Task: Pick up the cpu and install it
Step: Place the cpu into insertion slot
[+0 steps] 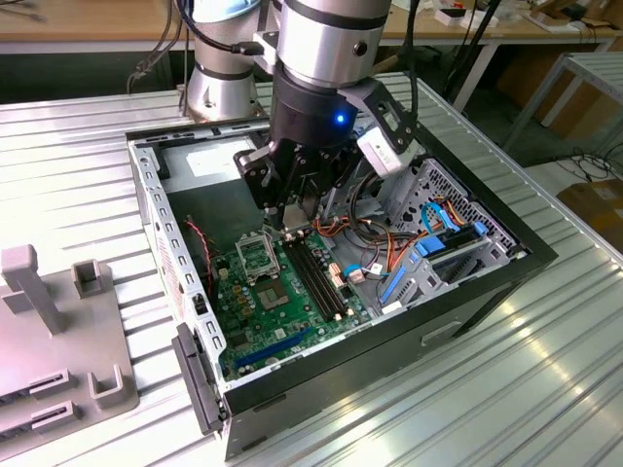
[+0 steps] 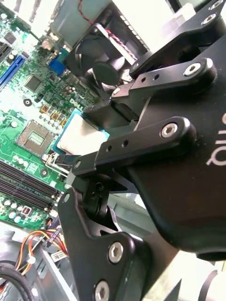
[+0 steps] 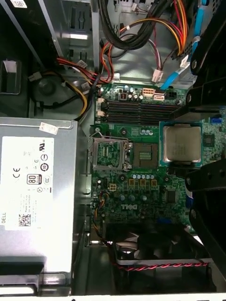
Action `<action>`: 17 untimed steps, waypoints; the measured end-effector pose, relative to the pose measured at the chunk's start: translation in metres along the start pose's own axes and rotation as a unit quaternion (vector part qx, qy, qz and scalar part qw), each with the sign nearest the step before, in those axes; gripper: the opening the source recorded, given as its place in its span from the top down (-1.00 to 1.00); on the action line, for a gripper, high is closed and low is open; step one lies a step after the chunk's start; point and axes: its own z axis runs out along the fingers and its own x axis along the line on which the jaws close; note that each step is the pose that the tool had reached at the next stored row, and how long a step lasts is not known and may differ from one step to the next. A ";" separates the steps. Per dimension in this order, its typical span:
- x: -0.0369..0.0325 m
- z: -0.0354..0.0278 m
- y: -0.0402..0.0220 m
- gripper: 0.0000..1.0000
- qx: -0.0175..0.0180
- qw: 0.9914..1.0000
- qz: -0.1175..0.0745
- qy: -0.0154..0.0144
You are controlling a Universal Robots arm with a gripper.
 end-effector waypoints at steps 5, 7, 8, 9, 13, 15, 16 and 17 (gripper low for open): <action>0.0001 0.0153 0.0016 0.05 0.000 1.000 0.001 0.000; 0.0002 0.0200 0.0016 0.05 0.000 1.000 0.001 0.000; 0.0002 0.0218 0.0017 0.05 0.000 1.000 0.002 0.000; 0.0002 0.0237 0.0017 0.05 0.000 1.000 0.003 0.000; 0.0006 0.0325 0.0021 0.05 0.000 1.000 0.007 0.000; 0.0019 0.0383 0.0023 0.05 0.000 1.000 0.007 0.000; 0.0020 0.0411 0.0024 0.05 0.000 1.000 0.007 0.000; 0.0021 0.0430 0.0025 0.05 0.000 1.000 0.007 0.000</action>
